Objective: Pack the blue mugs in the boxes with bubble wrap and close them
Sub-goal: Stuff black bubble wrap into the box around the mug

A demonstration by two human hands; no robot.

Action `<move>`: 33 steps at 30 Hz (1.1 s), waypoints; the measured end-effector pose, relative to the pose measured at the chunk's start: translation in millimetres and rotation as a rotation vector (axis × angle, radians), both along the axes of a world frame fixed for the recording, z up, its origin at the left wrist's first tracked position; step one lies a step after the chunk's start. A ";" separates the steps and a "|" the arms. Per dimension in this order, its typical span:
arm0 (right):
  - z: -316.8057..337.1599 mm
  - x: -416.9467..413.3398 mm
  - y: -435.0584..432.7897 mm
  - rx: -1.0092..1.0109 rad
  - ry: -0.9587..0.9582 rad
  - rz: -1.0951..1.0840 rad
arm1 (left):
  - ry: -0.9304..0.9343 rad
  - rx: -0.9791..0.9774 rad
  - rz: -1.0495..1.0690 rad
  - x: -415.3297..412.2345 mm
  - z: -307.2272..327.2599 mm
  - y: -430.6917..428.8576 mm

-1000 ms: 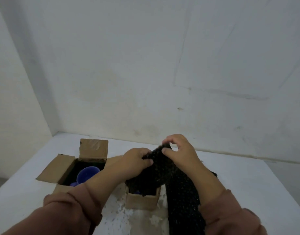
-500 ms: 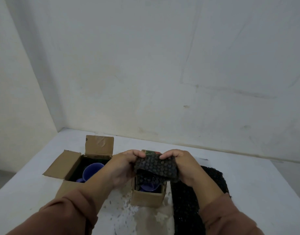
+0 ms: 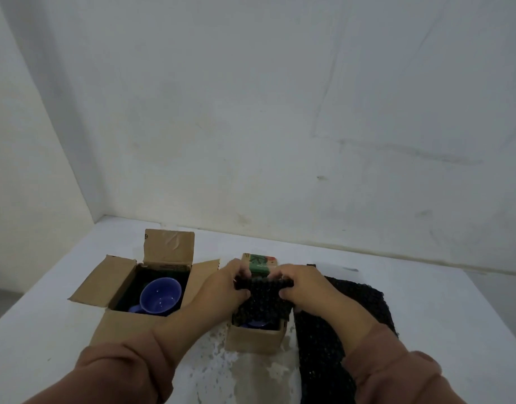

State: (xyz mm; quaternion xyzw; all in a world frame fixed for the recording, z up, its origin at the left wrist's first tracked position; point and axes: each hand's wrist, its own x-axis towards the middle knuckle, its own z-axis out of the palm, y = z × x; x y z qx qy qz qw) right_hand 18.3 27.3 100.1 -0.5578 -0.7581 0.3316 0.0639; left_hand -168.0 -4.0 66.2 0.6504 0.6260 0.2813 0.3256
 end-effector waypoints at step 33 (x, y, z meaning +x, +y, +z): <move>-27.4 -20.7 0.2 -0.024 -0.673 0.541 | 0.827 -0.179 -0.611 22.5 -19.5 6.5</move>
